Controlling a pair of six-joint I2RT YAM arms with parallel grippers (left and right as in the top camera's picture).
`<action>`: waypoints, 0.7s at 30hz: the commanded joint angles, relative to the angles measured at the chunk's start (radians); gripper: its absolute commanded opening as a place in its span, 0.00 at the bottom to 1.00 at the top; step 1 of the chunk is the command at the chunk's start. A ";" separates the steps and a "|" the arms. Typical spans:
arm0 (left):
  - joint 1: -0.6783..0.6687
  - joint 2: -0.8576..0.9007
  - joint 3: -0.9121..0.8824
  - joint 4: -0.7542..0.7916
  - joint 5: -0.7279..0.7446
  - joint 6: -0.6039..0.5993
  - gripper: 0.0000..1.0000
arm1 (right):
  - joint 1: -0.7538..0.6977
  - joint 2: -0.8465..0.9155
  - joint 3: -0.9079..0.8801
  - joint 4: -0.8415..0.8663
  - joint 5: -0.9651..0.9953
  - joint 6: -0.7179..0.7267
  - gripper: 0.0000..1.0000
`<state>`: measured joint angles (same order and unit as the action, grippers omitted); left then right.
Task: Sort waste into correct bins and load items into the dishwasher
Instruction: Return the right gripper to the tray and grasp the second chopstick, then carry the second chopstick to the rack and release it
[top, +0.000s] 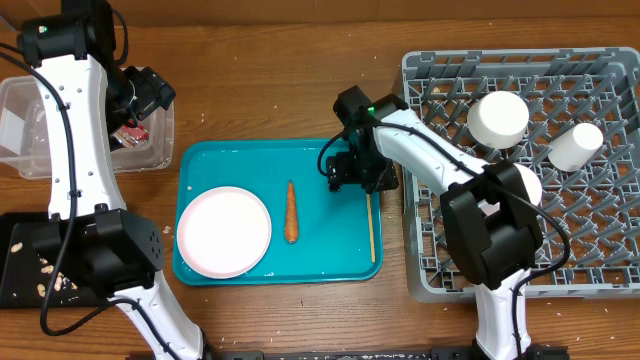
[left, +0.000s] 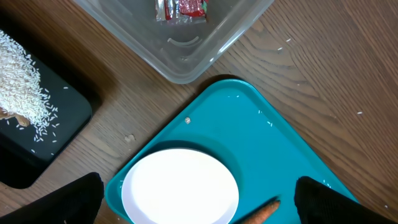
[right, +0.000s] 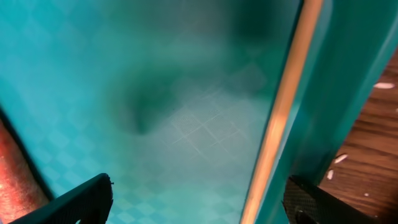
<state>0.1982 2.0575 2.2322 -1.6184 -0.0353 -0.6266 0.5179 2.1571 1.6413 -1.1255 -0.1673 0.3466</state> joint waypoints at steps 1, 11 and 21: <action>-0.003 -0.010 0.022 0.002 -0.013 -0.009 1.00 | 0.012 0.029 -0.006 -0.001 0.086 0.053 0.86; -0.003 -0.010 0.022 0.002 -0.013 -0.009 1.00 | 0.092 0.106 -0.006 -0.004 0.131 0.055 0.59; -0.003 -0.010 0.022 0.002 -0.013 -0.009 1.00 | 0.127 0.108 0.073 -0.064 0.151 0.100 0.04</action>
<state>0.1982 2.0575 2.2322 -1.6184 -0.0353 -0.6266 0.6491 2.2147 1.6752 -1.1706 -0.0177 0.4316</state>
